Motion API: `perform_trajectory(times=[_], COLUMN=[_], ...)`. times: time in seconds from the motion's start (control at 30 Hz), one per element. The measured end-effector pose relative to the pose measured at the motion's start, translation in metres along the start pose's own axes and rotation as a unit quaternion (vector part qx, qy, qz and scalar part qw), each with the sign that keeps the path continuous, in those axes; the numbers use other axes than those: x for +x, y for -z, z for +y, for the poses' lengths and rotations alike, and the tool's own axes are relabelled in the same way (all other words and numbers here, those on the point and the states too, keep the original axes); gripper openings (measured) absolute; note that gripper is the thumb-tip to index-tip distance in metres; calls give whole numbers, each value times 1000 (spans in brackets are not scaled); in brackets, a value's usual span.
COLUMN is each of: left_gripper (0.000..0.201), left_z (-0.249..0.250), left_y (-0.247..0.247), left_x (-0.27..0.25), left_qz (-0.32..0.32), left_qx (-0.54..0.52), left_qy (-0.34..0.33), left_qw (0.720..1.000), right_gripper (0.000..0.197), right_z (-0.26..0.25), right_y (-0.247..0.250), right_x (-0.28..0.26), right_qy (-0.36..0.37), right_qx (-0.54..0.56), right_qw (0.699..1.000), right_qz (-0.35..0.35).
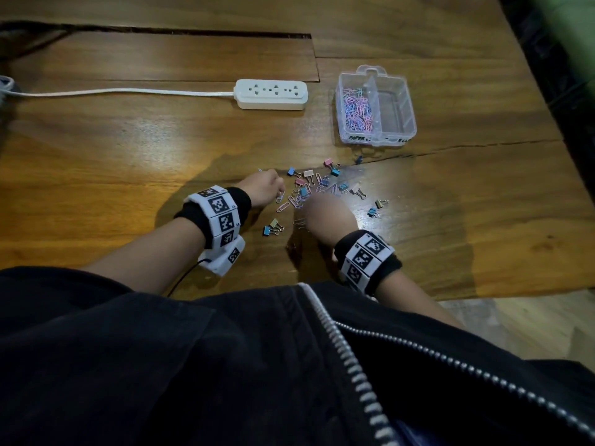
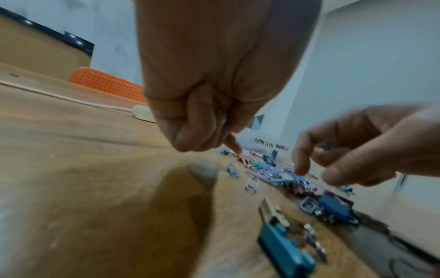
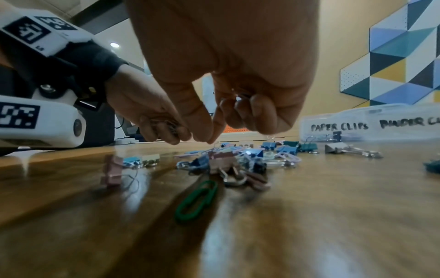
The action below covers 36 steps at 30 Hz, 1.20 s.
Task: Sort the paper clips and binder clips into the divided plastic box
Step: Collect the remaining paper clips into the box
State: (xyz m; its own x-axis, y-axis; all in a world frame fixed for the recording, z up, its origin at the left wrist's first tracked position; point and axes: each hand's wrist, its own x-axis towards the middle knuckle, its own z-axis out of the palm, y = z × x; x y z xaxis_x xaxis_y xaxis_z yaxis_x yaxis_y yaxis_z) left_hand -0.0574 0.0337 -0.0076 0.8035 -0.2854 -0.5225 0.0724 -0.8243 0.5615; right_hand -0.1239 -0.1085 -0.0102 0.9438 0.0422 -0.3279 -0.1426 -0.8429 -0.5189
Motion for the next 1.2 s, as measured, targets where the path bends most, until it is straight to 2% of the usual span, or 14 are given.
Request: perform_trajectory(times=[0.13, 0.23, 0.37, 0.53, 0.6, 0.67, 0.7, 0.77, 0.83, 0.9, 0.97, 1.03, 1.1, 1.2], left_gripper=[41, 48, 25, 25, 21, 22, 24, 23, 20, 19, 19, 14, 9, 32], left_z=[-3, -7, -12, -12, -11, -11, -12, -15, -18, -15, -9, -4, -2, 1], left_y=[-5, -12, -20, -21, -17, -12, -9, -6, -5, -7, -8, -12, -17, -24], left_x=[-2, -2, 0, -3, -4, -3, -3, -5, -6, -7, -9, -12, -12, -12], left_qz=[58, 70, 39, 17, 25, 29, 14, -38, -69, -74, -57, -39, -26, -2], left_qx=[109, 200, 216, 198, 101, -87, -204, -408, -492, -477, -402, -304, -161, 68], left_qy=[-4, -34, -45, -44, -30, -1, 20, 48, 47, 43, 41, 20, -25, -79], left_qw=[992, 977, 975, 979, 994, 996, 979, 911, 867, 875, 913, 952, 986, 995], right_gripper=[24, 29, 35, 29, 26, 24, 25, 27, 23, 8, 20, 26, 28, 30], right_z=[-9, -15, -20, -22, -21, -20, -19, -19, -19, -17, -11, -5, 4, 15], right_y=[-3, -3, -3, 0, -1, -2, -3, -2, -3, 1, 10, 23, 32, 38], right_x=[8, 16, 27, 31, 32, 32, 33, 32, 32, 29, 26, 23, 20, 19], right_qy=[6, -4, -8, 1, 14, 20, 20, 14, 22, 22, -2, -38, -75, -105], right_qx=[-32, -67, -95, -121, -137, -156, -166, -186, -182, -68, 124, 302, 435, 560], right_qw=[999, 998, 995, 993, 990, 987, 985, 980, 979, 995, 992, 952, 896, 821], right_qz=[15, 9, 6, -9, -11, -29, -43, -74, -87, -68, -23, 19, 42, 40])
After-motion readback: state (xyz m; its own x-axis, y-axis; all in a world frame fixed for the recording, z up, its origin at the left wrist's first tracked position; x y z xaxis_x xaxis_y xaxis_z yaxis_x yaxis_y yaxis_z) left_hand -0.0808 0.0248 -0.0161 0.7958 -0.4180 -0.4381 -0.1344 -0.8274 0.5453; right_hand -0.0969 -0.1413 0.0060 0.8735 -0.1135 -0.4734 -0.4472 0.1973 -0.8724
